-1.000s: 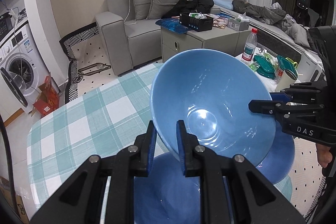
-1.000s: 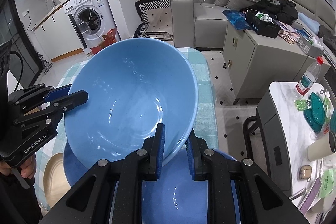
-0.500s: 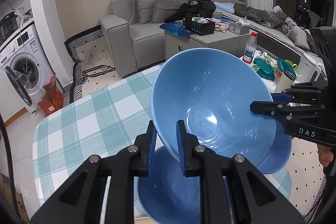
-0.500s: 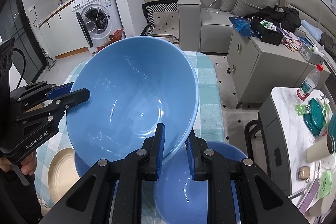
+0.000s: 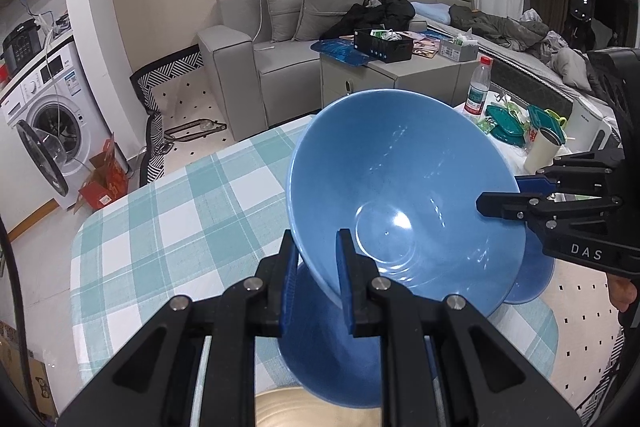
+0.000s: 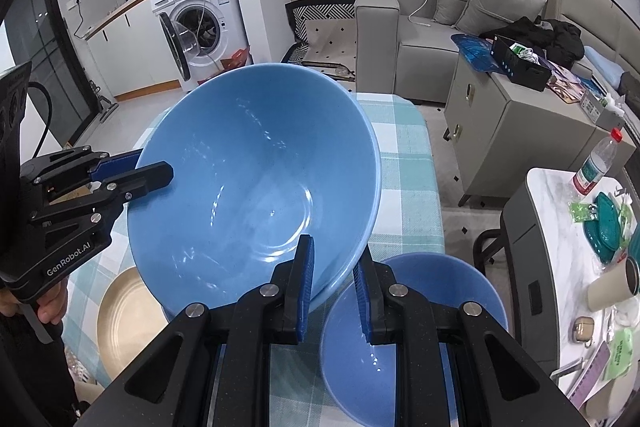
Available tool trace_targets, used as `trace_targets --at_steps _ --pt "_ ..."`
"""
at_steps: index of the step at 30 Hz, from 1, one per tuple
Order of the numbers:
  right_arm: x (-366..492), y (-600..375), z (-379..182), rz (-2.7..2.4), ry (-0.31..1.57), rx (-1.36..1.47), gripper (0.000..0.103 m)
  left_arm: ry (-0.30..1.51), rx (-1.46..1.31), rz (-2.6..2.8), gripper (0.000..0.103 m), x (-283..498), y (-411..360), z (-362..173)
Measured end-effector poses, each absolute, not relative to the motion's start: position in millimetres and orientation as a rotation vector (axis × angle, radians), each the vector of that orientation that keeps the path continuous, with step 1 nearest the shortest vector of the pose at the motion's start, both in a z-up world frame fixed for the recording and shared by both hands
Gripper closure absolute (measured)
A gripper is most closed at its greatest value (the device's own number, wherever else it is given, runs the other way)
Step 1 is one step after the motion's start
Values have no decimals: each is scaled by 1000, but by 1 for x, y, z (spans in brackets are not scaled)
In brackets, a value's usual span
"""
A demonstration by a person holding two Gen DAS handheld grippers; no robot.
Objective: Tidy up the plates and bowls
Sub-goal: 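Lift the blue bowl with the left tool while the right tool lifts its bowl, then carry the held bowl toward the plate stack with the left tool while the right tool carries its bowl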
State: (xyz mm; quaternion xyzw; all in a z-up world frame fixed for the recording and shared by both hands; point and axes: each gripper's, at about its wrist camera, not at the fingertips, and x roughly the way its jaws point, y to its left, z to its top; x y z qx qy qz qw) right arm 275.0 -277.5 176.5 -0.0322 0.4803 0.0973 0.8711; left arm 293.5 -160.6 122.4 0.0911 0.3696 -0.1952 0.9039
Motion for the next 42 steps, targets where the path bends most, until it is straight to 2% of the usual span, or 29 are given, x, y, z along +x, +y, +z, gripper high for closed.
trace_targets --at_steps 42 --pt "287 -248 131 297 1104 -125 83 824 172 -362 86 266 -122 85"
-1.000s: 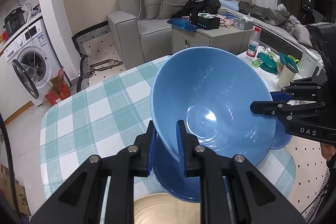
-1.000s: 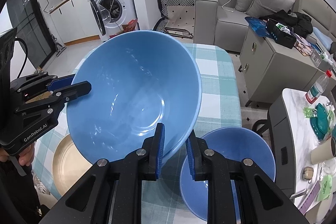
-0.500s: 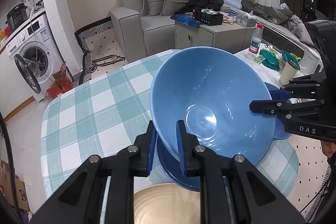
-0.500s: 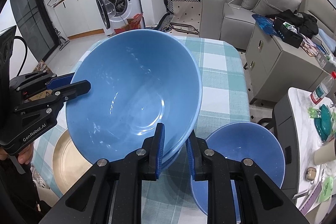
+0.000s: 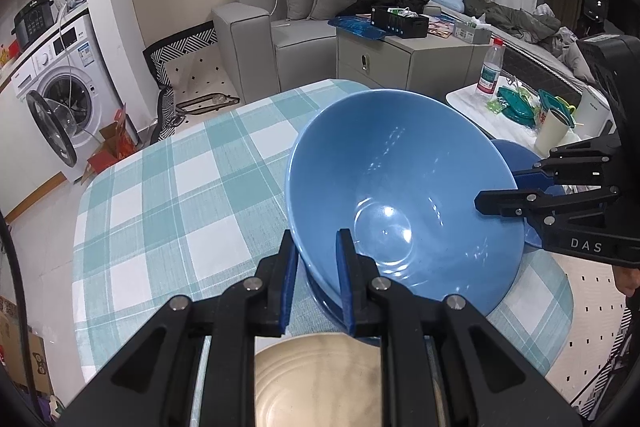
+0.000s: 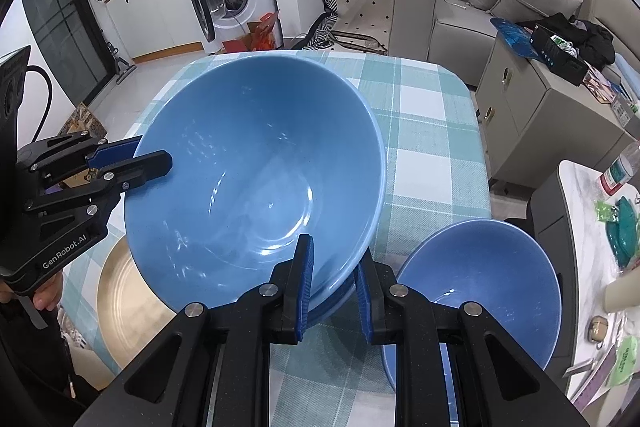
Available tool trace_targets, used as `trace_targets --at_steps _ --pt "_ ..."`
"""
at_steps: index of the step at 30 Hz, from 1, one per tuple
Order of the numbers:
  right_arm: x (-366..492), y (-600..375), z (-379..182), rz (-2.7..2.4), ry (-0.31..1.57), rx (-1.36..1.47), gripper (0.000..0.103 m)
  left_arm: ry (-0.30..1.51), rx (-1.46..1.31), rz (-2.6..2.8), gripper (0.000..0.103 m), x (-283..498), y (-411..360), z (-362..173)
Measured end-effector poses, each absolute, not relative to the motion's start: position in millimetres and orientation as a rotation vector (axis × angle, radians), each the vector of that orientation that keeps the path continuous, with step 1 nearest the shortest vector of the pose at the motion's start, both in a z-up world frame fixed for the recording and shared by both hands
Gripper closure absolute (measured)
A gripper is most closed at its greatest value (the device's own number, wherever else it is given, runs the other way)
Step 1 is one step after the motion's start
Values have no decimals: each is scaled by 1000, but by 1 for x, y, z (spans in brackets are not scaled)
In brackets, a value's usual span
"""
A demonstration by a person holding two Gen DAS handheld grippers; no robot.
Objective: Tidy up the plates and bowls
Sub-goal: 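Carry the held bowl toward the plate stack with the left tool while the right tool carries its bowl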
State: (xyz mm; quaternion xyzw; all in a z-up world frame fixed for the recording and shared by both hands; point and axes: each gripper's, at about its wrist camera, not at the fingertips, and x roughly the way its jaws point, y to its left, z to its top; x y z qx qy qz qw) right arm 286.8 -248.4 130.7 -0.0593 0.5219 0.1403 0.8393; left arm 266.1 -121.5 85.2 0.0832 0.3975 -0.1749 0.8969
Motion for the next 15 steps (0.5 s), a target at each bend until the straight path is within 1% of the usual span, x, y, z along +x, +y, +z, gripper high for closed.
trace_targets --at_steps 15 --pt "291 -249 114 299 1138 -132 83 852 187 -361 86 262 -126 73"
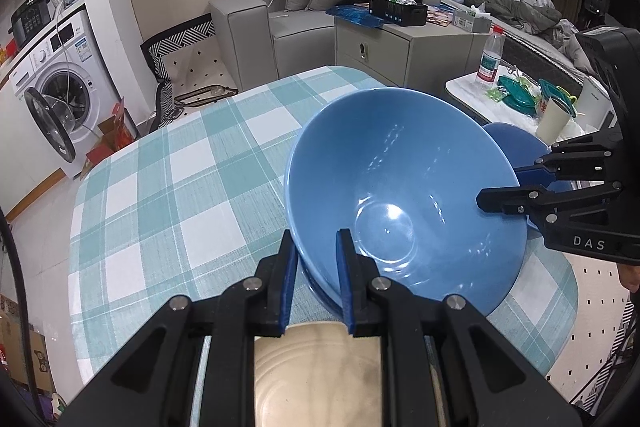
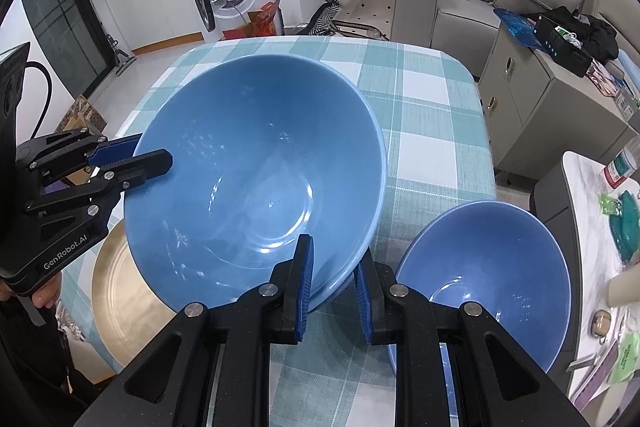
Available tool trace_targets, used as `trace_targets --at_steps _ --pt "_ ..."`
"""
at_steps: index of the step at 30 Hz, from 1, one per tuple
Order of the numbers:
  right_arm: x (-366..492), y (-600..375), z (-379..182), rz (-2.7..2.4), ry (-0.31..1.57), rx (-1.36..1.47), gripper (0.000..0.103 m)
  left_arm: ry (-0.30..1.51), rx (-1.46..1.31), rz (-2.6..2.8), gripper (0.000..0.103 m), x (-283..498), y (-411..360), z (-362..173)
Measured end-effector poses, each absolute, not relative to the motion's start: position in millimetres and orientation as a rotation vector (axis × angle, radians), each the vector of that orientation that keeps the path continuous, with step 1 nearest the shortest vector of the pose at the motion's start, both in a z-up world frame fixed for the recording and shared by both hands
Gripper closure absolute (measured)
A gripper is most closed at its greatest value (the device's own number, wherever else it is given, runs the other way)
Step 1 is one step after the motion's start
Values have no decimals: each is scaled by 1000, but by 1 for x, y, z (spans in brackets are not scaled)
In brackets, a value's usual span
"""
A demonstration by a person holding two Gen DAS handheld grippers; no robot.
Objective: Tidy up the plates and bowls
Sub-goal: 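Carry the held bowl toward the plate stack with the left tool while the right tool carries its bowl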
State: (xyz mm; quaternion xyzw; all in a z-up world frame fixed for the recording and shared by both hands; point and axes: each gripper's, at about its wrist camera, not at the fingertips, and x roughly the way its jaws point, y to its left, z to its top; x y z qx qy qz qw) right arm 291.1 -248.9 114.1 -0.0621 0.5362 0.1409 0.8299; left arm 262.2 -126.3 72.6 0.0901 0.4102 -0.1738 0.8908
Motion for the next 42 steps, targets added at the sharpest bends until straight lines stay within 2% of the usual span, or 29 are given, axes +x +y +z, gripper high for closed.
trace_targets --at_steps 42 --pt "296 -235 92 284 1227 -248 83 939 214 -364 86 267 -125 43"
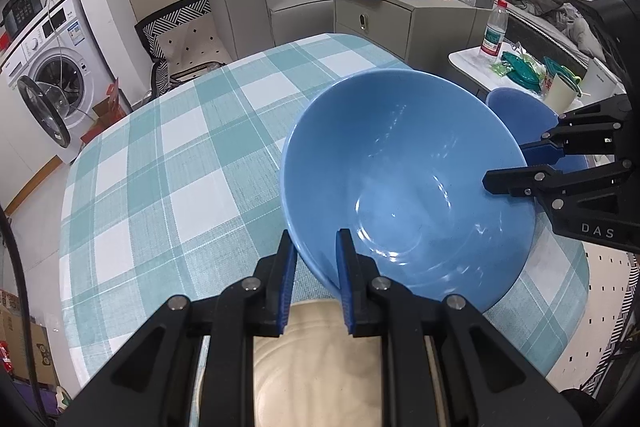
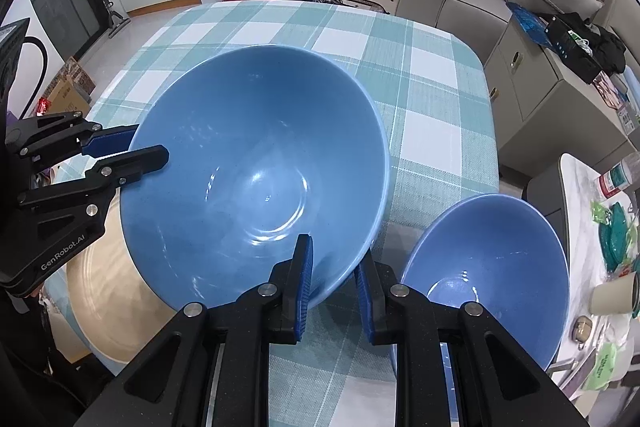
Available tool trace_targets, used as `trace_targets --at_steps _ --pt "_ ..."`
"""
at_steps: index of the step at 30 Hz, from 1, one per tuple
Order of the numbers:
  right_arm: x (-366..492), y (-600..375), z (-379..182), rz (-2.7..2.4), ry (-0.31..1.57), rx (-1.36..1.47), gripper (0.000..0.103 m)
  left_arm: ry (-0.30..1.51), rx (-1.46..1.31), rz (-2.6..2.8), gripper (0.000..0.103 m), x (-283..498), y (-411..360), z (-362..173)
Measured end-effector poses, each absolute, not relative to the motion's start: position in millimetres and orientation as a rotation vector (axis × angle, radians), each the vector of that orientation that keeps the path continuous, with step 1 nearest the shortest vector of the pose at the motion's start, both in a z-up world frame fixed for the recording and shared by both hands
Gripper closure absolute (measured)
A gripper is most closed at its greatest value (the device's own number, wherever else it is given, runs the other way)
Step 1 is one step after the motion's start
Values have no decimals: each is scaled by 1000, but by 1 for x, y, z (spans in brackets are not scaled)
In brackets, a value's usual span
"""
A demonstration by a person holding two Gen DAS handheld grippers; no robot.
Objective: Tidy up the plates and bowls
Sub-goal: 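Carry the held bowl toward the plate stack with the left tool while the right tool carries its bowl, then lower the bowl onto the tablecloth and open the left tool while the right tool releases its bowl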
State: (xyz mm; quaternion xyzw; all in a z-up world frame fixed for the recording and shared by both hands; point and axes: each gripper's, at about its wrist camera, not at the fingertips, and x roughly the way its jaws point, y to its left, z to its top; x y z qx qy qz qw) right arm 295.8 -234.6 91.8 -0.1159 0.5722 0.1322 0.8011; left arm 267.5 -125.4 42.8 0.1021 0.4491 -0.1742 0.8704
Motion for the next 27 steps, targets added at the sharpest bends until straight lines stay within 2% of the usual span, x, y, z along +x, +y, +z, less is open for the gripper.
trace_targets --at_steps 9,22,25,27 --pt "297 -233 89 278 1241 -270 79 962 233 -376 85 270 -129 38" --pt "291 -231 93 277 1201 -318 55 947 252 -384 77 267 -129 40" --pt "290 -233 95 279 1194 -318 51 935 231 -392 69 267 -126 42" --pt "289 -234 95 286 1192 -306 46 913 205 -404 54 265 -123 45"
